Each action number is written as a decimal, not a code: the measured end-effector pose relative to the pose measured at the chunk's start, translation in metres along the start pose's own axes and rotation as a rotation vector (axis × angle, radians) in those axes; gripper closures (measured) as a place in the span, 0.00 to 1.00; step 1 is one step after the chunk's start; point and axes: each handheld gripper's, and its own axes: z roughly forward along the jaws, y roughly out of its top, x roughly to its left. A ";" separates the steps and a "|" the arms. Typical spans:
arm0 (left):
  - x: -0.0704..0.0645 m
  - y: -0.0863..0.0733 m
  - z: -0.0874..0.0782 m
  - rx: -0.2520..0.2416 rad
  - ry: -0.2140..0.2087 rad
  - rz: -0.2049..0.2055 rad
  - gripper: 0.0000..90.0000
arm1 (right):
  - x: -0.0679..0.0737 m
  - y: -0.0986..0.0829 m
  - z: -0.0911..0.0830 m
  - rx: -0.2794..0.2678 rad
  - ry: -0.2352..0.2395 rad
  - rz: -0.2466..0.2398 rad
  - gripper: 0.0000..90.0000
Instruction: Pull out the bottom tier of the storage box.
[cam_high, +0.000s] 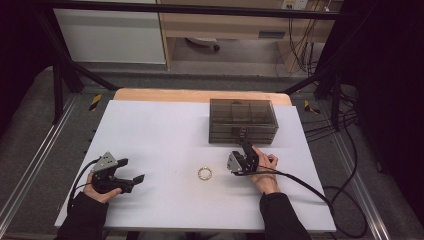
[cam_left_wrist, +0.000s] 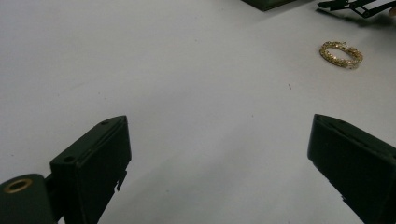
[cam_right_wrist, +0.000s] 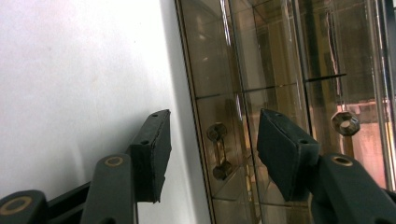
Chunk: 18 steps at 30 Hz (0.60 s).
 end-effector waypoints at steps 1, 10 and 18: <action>0.000 0.000 0.000 0.000 0.000 0.000 0.07 | 0.000 0.000 0.000 0.000 0.000 0.000 0.52; 0.000 0.000 0.001 0.002 -0.002 0.001 0.07 | 0.003 -0.001 0.005 -0.004 -0.021 -0.016 0.55; 0.000 0.000 0.001 0.002 -0.001 0.000 0.07 | 0.005 -0.002 0.011 0.005 -0.037 -0.050 0.60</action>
